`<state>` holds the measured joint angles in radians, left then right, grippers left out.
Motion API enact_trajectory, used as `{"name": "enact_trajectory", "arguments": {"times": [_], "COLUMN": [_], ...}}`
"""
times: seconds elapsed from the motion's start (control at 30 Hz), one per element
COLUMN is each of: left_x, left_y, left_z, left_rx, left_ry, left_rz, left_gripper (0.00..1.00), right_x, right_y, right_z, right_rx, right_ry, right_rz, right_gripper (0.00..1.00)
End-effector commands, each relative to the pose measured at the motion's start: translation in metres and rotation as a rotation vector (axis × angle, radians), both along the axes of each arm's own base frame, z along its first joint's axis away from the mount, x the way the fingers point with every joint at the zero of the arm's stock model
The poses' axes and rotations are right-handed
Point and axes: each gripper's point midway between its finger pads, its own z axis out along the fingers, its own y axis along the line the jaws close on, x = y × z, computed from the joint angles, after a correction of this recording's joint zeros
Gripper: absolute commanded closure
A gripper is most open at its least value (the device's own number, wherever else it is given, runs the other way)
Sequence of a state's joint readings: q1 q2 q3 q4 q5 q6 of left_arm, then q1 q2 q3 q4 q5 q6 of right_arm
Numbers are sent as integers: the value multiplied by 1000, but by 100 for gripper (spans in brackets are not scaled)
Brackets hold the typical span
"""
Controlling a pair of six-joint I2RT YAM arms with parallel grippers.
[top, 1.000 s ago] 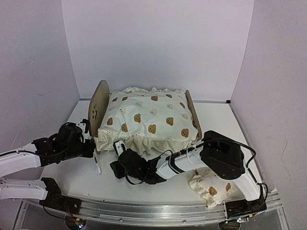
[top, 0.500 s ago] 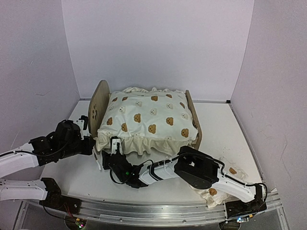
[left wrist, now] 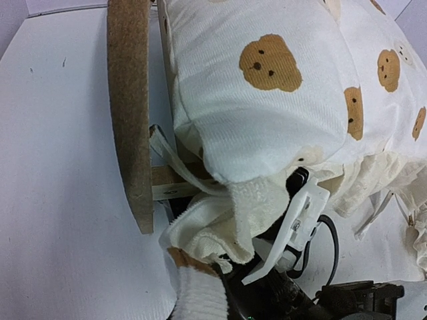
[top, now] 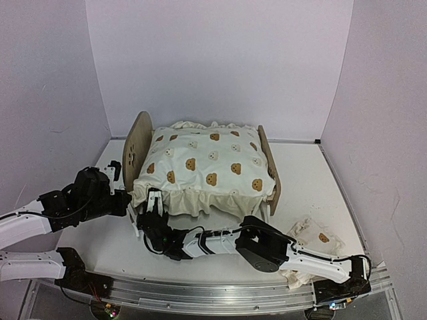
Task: Set up the pet bed
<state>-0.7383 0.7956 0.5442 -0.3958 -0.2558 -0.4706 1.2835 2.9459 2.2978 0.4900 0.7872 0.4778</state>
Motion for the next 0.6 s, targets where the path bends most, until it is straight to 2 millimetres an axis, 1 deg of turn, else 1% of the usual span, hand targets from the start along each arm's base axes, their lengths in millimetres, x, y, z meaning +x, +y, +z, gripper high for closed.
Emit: {"name": "enact_trajectory", "arguments": {"times": [0.0,0.03,0.1,0.13,0.17,0.2,0.23,0.3,0.37,0.4,0.43,0.47,0.57], "left_x": [3,3,4,4,4,4,4,4,3,2,1,-1,-7], "left_y": [-1,-1,0,0,0,0,1,1,1,1,1,0,-1], "left_z": [17,16,15,14,13,11,10,8,4,0,-3,-7,-23], "left_rx": [-32,-31,-32,-30,-28,-27,-27,-34,-42,-45,-57,-67,-108], "left_ry": [-34,-33,-31,-28,-25,-22,-20,-17,-9,-1,5,12,40], "left_rz": [4,7,15,17,18,20,24,30,32,32,34,30,31], "left_gripper": [100,100,100,100,100,100,100,100,100,100,100,100,100], "right_x": [13,11,4,-3,-8,-13,-19,-34,-50,-57,-64,-71,-90], "right_y": [-7,-3,6,11,12,11,8,4,-2,-9,-11,-13,-16], "right_z": [-30,-26,-15,-11,-3,7,11,29,39,32,34,41,41], "right_rx": [-95,-99,-96,-95,-88,-77,-72,-40,-24,-48,-52,-52,-59], "right_ry": [11,11,24,41,57,74,101,157,227,272,301,315,363], "right_rz": [-7,15,87,142,175,203,231,302,373,400,433,471,578], "right_gripper": [97,100,100,100,100,100,100,100,100,100,100,100,100]}}
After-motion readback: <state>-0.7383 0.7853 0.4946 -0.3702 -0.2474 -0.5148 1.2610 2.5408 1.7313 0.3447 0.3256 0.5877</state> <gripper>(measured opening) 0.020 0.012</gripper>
